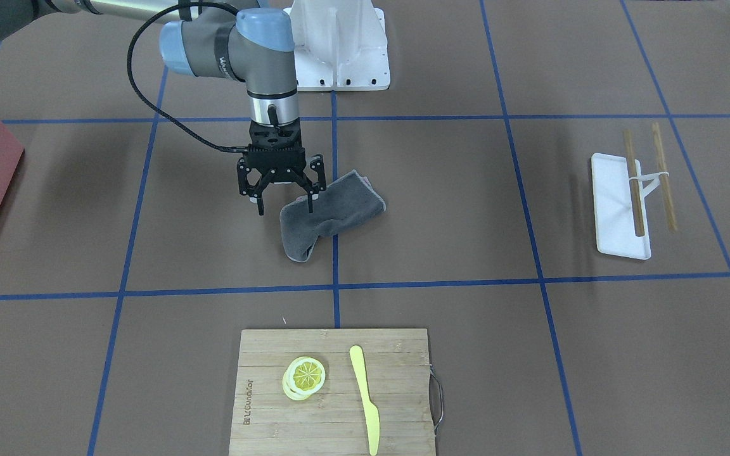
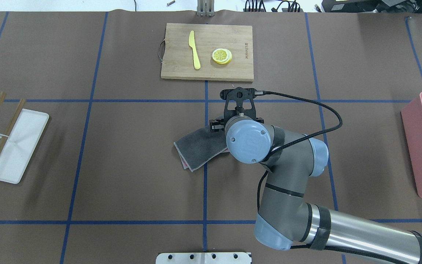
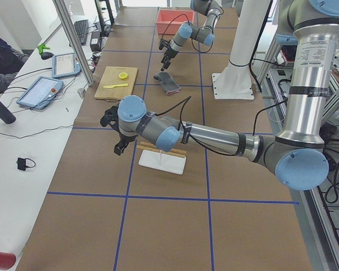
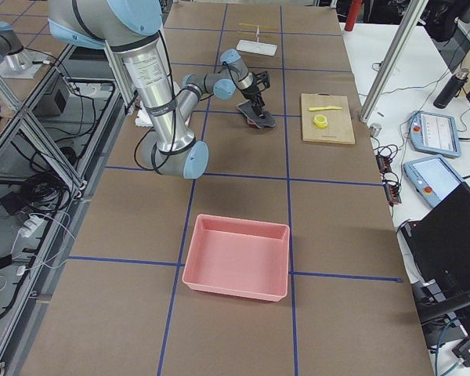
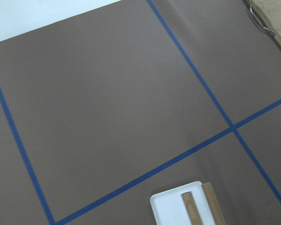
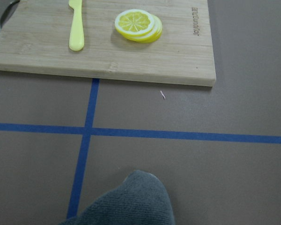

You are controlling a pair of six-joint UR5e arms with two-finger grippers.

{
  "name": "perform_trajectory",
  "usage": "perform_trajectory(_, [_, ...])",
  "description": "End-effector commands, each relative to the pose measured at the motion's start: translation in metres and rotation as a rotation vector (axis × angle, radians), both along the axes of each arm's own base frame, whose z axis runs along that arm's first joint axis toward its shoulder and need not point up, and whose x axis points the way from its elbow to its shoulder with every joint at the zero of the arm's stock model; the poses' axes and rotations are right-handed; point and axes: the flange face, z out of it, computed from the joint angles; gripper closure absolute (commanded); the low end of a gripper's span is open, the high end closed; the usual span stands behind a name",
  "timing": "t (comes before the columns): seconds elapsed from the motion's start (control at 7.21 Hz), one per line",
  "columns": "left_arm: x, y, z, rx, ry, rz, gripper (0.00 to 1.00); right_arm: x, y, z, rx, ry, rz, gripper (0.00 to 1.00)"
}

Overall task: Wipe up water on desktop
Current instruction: 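Lower the right gripper and grasp the cloth's edge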

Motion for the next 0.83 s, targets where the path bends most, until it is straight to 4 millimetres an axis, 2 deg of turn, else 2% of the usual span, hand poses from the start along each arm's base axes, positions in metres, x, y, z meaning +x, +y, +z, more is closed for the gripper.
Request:
perform_trajectory(0.0, [-0.015, 0.003, 0.01, -0.006, -0.013, 0.004, 0.01, -0.021, 0.003, 0.022, -0.027, 0.052, -0.014, 0.17])
perform_trajectory(0.14, [-0.015, 0.003, 0.011, -0.007, -0.013, 0.004, 0.01, -0.028, 0.008, 0.028, -0.032, 0.065, -0.023, 0.21])
perform_trajectory(0.42, [-0.015, 0.003, 0.012, -0.006, -0.014, 0.005, 0.01, -0.034, 0.011, 0.03, -0.037, 0.071, -0.029, 0.24])
perform_trajectory(0.56, [-0.015, 0.004, 0.013, -0.01, -0.013, 0.005, 0.01, -0.035, 0.012, 0.031, -0.036, 0.072, -0.029, 0.29])
perform_trajectory(0.69, [-0.015, 0.004, 0.013, -0.011, -0.013, 0.004, 0.01, -0.035, 0.012, 0.031, -0.037, 0.072, -0.03, 0.62])
